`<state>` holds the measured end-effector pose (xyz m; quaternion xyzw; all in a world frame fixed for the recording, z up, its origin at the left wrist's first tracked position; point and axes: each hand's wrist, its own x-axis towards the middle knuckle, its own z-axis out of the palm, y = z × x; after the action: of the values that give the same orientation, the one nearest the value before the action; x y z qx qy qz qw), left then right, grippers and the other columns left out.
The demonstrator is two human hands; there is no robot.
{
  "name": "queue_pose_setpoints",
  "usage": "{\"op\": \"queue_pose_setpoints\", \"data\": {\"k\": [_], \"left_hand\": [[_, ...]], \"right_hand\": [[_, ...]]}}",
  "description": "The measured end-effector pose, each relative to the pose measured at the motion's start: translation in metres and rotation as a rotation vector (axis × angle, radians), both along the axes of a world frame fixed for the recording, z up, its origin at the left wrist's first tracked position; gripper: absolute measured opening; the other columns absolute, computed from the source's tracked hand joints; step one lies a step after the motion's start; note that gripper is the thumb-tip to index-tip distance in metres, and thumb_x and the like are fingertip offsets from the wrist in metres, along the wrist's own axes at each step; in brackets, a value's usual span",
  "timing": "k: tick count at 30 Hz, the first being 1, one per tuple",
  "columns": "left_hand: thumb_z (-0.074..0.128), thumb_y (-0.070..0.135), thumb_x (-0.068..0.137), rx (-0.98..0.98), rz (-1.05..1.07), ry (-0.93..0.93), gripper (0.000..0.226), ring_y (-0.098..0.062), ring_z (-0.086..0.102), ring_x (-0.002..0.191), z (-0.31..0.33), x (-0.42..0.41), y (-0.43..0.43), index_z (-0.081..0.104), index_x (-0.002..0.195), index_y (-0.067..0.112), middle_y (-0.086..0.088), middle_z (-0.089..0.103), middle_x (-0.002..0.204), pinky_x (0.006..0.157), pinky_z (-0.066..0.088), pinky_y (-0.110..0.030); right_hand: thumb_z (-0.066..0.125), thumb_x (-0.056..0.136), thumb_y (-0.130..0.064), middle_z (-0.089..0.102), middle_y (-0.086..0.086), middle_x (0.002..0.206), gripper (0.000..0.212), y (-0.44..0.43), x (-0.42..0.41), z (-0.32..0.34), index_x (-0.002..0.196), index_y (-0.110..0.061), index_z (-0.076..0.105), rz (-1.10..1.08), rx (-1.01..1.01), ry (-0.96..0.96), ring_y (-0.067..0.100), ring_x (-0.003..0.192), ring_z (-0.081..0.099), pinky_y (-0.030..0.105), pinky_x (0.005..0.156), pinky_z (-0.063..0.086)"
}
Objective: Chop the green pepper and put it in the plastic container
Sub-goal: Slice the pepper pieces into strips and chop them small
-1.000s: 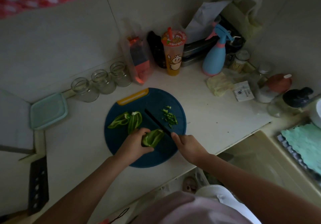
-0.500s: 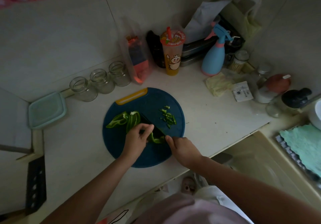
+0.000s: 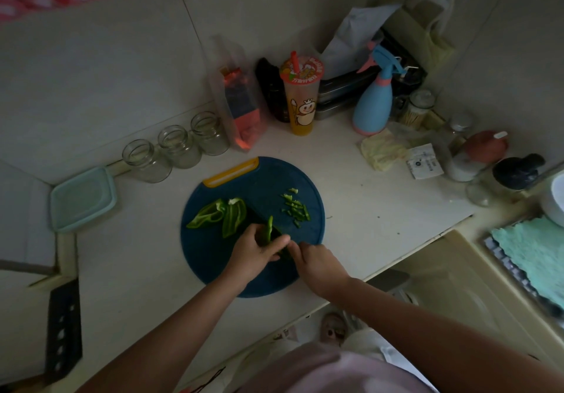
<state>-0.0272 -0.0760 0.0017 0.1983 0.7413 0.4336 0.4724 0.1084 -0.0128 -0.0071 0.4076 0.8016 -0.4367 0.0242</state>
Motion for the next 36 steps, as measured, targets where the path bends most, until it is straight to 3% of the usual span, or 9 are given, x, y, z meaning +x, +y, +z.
{"op": "queue_pose_setpoints", "data": {"k": [3, 7, 10, 14, 20, 25, 32, 36], "left_hand": [[0.08, 0.014, 0.072, -0.017, -0.04, 0.021, 0.049, -0.014, 0.067, 0.09, -0.001, -0.005, -0.002, 0.055, 0.113, 0.006, -0.01, 0.064, 0.107, 0.077, 0.057, -0.029], [0.082, 0.018, 0.069, -0.044, -0.097, 0.286, 0.058, -0.017, 0.061, 0.103, -0.002, -0.016, 0.001, 0.055, 0.119, 0.01, -0.004, 0.064, 0.108, 0.091, 0.05, -0.033], [0.083, 0.019, 0.067, -0.038, -0.096, 0.556, 0.061, -0.015, 0.053, 0.105, 0.0, -0.018, 0.006, 0.054, 0.119, 0.008, -0.003, 0.057, 0.111, 0.089, 0.042, -0.025], [0.079, 0.012, 0.07, -0.057, -0.155, 0.71, 0.047, -0.021, 0.052, 0.102, 0.001, -0.015, 0.008, 0.053, 0.108, 0.002, -0.011, 0.056, 0.107, 0.081, 0.033, -0.017], [0.075, 0.008, 0.075, -0.082, -0.231, 0.749, 0.048, -0.028, 0.055, 0.109, -0.001, -0.012, 0.009, 0.048, 0.113, -0.003, -0.018, 0.057, 0.112, 0.092, 0.042, -0.027], [0.078, 0.008, 0.071, -0.055, -0.188, 0.709, 0.05, -0.028, 0.057, 0.106, -0.001, -0.012, 0.006, 0.05, 0.11, -0.004, -0.018, 0.061, 0.108, 0.085, 0.041, -0.022], [0.08, 0.005, 0.069, -0.019, -0.089, 0.609, 0.047, -0.023, 0.061, 0.098, -0.005, -0.009, 0.005, 0.049, 0.104, 0.002, -0.011, 0.063, 0.099, 0.081, 0.043, -0.022], [0.082, 0.006, 0.067, -0.011, -0.113, 0.638, 0.053, -0.018, 0.056, 0.096, -0.005, -0.007, 0.009, 0.05, 0.108, -0.004, -0.011, 0.06, 0.1, 0.078, 0.038, -0.015]], "right_hand": [[0.024, 0.1, -0.048, 0.063, 0.015, 0.081, 0.05, 0.003, -0.001, -0.001, 0.073, -0.014, 0.049, 0.013, -0.001, -0.011, 0.03, 0.078, 0.061, 0.041, 0.074, 0.048], [0.026, 0.1, -0.047, 0.059, 0.011, 0.075, 0.049, 0.01, 0.0, 0.006, 0.067, -0.017, 0.045, 0.004, 0.012, -0.011, 0.026, 0.074, 0.058, 0.036, 0.072, 0.047], [0.024, 0.1, -0.049, 0.064, 0.013, 0.083, 0.048, 0.012, 0.003, 0.01, 0.079, -0.013, 0.049, 0.038, 0.094, -0.039, 0.029, 0.08, 0.061, 0.032, 0.067, 0.043], [0.021, 0.099, -0.051, 0.065, 0.014, 0.09, 0.051, 0.003, 0.006, 0.007, 0.097, -0.01, 0.051, 0.112, 0.21, -0.105, 0.032, 0.085, 0.062, 0.033, 0.069, 0.041], [0.02, 0.099, -0.051, 0.064, 0.016, 0.091, 0.05, -0.009, 0.007, 0.0, 0.098, -0.011, 0.049, 0.058, 0.169, -0.105, 0.034, 0.087, 0.06, 0.035, 0.068, 0.04], [0.021, 0.099, -0.05, 0.057, 0.011, 0.08, 0.041, -0.02, 0.007, 0.002, 0.086, -0.016, 0.041, 0.004, 0.076, -0.039, 0.034, 0.084, 0.059, 0.036, 0.07, 0.041], [0.021, 0.099, -0.049, 0.057, 0.013, 0.08, 0.04, -0.023, 0.005, 0.006, 0.085, -0.017, 0.04, -0.026, 0.08, -0.018, 0.035, 0.083, 0.058, 0.039, 0.072, 0.042], [0.02, 0.099, -0.05, 0.062, 0.015, 0.087, 0.043, -0.023, 0.006, 0.006, 0.091, -0.015, 0.043, -0.019, 0.099, -0.069, 0.035, 0.086, 0.059, 0.039, 0.072, 0.043]]}}
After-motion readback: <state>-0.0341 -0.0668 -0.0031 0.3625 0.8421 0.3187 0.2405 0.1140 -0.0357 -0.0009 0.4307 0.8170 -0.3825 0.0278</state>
